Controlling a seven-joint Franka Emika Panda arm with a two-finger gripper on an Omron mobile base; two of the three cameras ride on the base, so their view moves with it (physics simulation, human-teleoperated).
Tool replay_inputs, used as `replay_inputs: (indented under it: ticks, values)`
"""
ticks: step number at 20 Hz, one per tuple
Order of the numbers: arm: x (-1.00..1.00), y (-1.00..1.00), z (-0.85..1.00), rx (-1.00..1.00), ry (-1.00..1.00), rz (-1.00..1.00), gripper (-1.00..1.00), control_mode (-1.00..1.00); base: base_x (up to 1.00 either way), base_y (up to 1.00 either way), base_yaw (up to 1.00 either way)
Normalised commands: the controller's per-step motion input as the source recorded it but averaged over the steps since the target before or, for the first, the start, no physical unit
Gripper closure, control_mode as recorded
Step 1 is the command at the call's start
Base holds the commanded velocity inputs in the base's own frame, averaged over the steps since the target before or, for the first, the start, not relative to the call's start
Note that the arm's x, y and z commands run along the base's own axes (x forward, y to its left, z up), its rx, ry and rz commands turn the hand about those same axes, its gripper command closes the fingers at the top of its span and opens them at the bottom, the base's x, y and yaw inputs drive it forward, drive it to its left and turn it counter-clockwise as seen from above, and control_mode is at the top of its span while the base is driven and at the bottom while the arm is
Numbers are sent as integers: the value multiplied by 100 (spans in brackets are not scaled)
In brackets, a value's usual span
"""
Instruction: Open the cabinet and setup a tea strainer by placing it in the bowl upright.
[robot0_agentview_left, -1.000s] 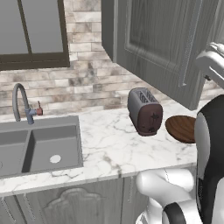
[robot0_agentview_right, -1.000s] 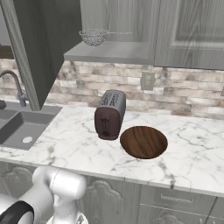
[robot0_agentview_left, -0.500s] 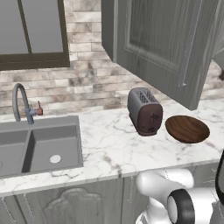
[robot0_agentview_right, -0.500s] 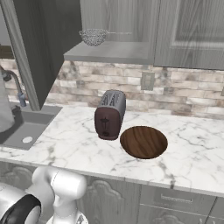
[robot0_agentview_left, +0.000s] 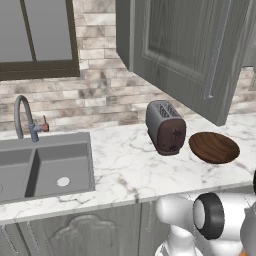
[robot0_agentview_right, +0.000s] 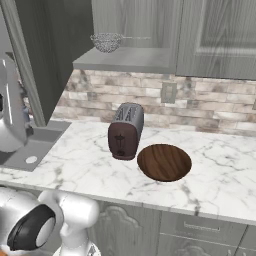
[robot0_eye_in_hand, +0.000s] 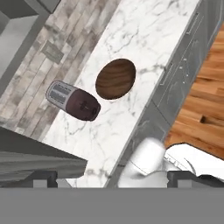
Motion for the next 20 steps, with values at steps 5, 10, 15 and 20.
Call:
replay_inputs:
  ticks: [5,10,15,20]
  values:
    - [-5,-19,0,25,1,9,-100,-100,0,0,0]
    - [1,-8,-15,42,-4,15,-100,-100,0,0,0]
    - [42,0,-37,41,0,15,-100,-100,0,0,0]
    - [54,0,-39,37,0,25,-100,-100,0,0,0]
